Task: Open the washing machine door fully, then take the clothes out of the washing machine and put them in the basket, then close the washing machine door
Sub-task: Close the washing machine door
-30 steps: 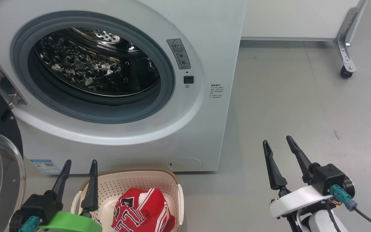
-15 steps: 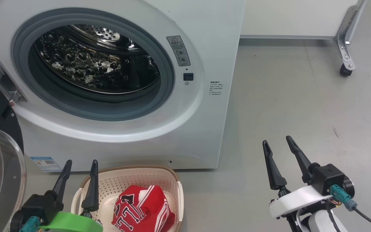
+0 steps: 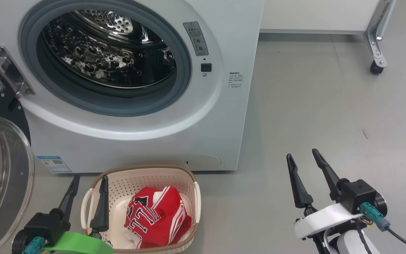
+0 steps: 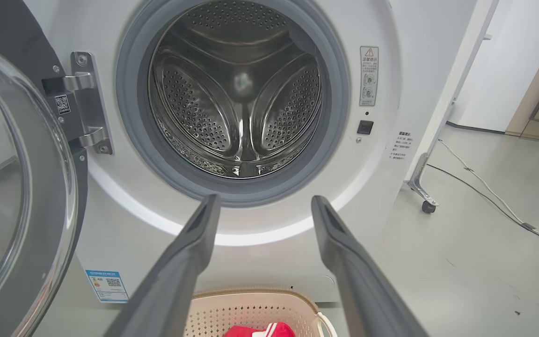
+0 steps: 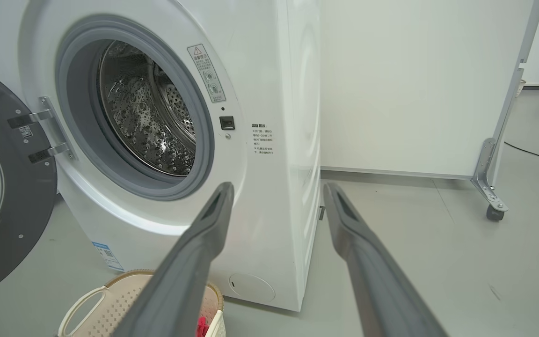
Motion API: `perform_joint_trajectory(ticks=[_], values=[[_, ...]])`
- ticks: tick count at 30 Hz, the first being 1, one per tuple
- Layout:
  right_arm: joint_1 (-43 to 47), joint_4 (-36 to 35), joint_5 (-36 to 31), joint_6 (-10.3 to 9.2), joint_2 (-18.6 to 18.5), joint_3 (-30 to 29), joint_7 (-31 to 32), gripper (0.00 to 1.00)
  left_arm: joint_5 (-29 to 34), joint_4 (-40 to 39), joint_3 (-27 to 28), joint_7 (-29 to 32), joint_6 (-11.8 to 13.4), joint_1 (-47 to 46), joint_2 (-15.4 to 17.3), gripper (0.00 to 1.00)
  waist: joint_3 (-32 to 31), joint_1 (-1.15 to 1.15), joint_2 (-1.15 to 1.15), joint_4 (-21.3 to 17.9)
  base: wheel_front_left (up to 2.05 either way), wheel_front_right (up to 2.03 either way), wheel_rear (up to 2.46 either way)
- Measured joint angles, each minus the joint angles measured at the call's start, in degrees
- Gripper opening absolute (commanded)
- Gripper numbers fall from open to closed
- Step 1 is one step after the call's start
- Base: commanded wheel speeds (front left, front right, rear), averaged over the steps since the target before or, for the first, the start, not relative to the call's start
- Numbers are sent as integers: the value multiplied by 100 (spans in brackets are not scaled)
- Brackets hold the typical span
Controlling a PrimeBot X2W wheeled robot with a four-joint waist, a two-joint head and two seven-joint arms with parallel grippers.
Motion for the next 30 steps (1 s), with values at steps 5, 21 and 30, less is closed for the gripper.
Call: perform_joint_trajectory(ticks=[5, 21, 30], values=[[-1, -7, 0, -5, 0, 1, 0, 100, 4, -29, -1, 1, 0, 0, 1, 100, 22, 0, 0, 0, -120, 120, 0], [-5, -27, 0, -7, 1, 13, 0, 100, 101, -136, 59, 0, 0, 0, 5, 100, 117, 0, 0, 10, -89, 89, 0], [-12, -54, 1, -8, 1, 23, 0, 100, 120, -207, 116, 0, -1, -3, 52, 100, 223, 0, 0, 12, -49, 49, 0]])
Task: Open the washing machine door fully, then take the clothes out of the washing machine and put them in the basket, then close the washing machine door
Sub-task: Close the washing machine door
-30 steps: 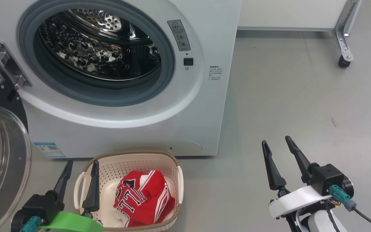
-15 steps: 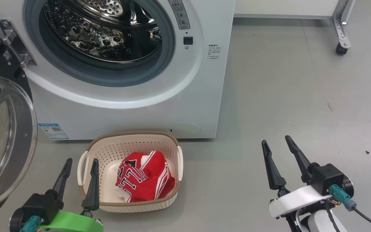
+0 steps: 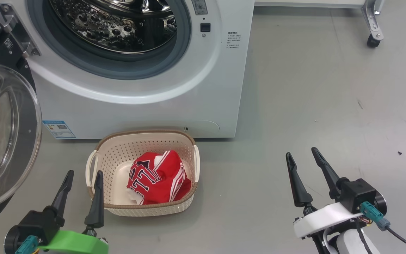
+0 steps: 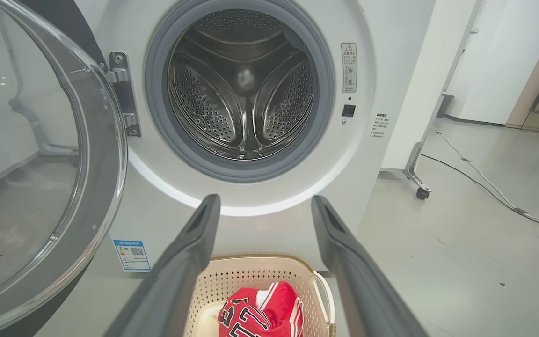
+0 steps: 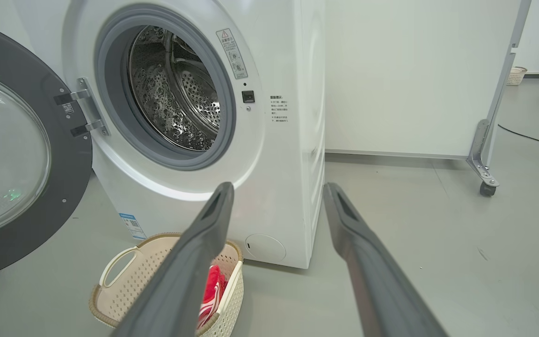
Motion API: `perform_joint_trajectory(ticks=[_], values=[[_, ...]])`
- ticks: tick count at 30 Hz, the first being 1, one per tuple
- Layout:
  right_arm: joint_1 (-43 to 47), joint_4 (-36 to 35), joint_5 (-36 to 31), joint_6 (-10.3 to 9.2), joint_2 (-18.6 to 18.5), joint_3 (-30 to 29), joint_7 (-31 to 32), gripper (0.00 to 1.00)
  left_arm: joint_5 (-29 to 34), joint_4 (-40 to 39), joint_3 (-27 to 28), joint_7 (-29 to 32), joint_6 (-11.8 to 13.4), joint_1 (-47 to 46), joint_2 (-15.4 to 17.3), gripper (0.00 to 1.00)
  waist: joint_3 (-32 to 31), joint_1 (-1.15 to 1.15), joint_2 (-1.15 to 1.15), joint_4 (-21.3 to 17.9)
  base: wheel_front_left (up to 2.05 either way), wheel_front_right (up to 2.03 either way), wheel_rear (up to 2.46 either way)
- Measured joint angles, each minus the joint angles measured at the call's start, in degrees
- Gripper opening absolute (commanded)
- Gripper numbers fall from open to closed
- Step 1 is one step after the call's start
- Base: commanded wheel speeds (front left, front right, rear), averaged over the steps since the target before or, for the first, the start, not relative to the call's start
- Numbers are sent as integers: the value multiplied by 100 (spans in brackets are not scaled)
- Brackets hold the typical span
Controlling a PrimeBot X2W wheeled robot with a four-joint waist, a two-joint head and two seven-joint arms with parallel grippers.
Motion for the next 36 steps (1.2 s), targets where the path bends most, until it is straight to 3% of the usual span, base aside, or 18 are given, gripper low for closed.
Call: perform_joint_trajectory(ticks=[36], values=[[-9, 3, 40, -45, 0, 13, 0, 100, 67, -2, 25, 0, 0, -1, -4, 100, 49, 0, 0, 9, -25, 25, 0]])
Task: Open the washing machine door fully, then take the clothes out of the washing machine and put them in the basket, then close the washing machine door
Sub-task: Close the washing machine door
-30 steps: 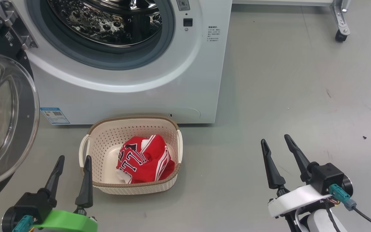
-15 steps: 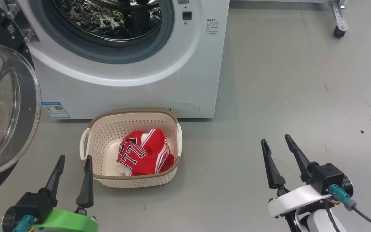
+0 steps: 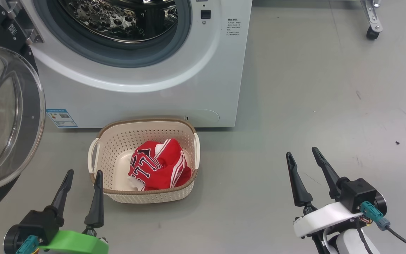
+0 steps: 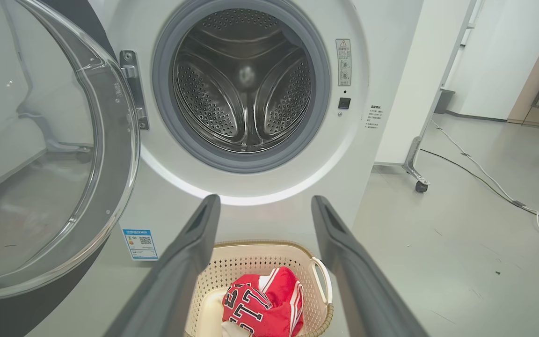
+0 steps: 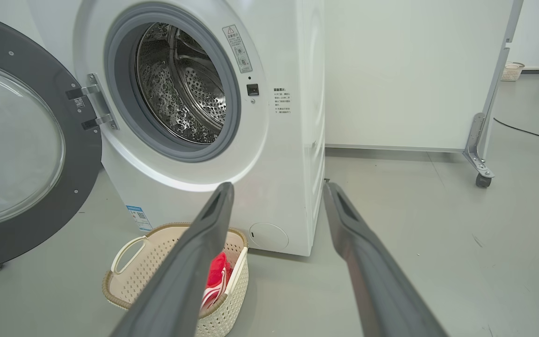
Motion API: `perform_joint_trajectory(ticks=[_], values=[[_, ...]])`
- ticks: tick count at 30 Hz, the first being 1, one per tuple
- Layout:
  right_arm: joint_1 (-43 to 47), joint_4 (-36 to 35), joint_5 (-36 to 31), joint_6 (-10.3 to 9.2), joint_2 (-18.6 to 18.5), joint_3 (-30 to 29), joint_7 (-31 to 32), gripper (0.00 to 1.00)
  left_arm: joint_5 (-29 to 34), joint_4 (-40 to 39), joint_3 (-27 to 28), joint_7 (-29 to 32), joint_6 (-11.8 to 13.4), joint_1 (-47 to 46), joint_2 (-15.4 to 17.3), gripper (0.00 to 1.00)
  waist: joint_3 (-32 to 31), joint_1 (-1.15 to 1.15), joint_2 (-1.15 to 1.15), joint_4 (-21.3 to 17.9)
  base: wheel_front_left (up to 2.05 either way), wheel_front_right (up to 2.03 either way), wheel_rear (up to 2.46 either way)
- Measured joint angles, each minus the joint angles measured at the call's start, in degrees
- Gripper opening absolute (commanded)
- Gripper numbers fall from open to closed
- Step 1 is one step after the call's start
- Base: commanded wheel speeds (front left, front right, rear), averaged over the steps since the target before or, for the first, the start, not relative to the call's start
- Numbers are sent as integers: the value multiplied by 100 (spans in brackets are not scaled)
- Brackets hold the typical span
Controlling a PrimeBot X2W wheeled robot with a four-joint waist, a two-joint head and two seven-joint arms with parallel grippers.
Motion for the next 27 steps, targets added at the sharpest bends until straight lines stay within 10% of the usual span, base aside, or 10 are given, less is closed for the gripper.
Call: perform_joint_trajectory(ticks=[27], values=[[-19, -13, 0, -47, -1, -115, 0, 100, 18, 68, -134, 0, -7, -10, -18, 100, 9, 0, 0, 167, 0, 0, 0]])
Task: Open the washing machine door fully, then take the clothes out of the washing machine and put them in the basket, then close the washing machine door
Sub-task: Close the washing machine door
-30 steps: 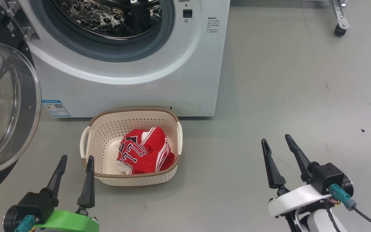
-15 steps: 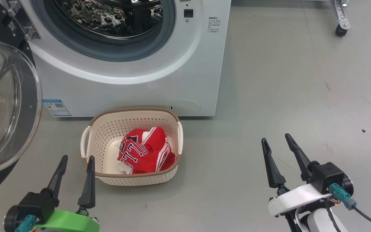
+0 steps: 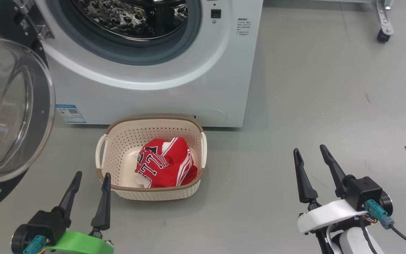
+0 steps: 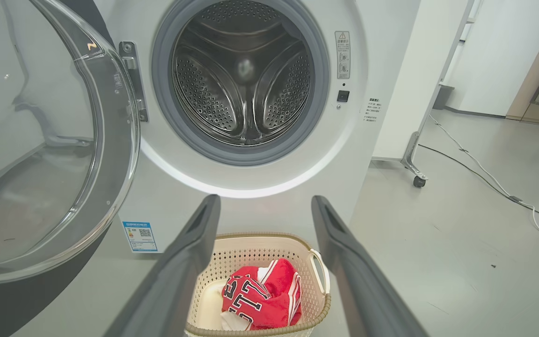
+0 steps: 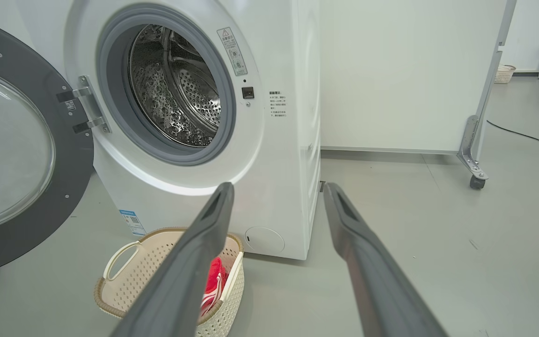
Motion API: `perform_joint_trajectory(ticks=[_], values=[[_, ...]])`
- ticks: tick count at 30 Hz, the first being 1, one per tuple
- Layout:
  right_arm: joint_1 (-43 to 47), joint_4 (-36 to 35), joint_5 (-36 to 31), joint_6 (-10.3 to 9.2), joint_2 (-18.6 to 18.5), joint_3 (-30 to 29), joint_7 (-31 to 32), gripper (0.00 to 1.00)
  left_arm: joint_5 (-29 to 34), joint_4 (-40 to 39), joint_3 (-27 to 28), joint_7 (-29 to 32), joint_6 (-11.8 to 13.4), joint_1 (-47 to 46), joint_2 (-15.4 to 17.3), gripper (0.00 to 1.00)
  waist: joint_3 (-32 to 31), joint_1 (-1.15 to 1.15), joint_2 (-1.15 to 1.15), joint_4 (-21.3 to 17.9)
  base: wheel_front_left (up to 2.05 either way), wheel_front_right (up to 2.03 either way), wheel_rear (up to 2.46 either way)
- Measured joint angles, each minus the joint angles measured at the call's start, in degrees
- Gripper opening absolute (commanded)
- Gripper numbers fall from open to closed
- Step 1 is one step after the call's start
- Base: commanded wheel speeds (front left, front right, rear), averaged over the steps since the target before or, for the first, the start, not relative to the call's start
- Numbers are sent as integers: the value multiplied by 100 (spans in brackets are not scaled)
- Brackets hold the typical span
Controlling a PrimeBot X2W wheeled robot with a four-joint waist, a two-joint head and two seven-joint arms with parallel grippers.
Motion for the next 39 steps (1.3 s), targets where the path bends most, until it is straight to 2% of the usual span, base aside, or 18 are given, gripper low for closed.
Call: perform_joint_trajectory(ticks=[13, 20, 39], values=[[7, 5, -2, 35, 1, -15, 0, 100, 0, 141, -15, 0, 1, -3, -30, 100, -33, 0, 0, 585, 0, 0, 0], [16, 40, -2, 110, 1, 21, 0, 100, 0, 167, 1, 0, 9, -2, -36, 100, -80, 0, 0, 1008, 0, 0, 0], [62, 89, 189, 132, 2, 176, 0, 100, 89, 328, 35, 1, 132, 10, -26, 100, -388, 0, 0, 2181, 0, 0, 0]])
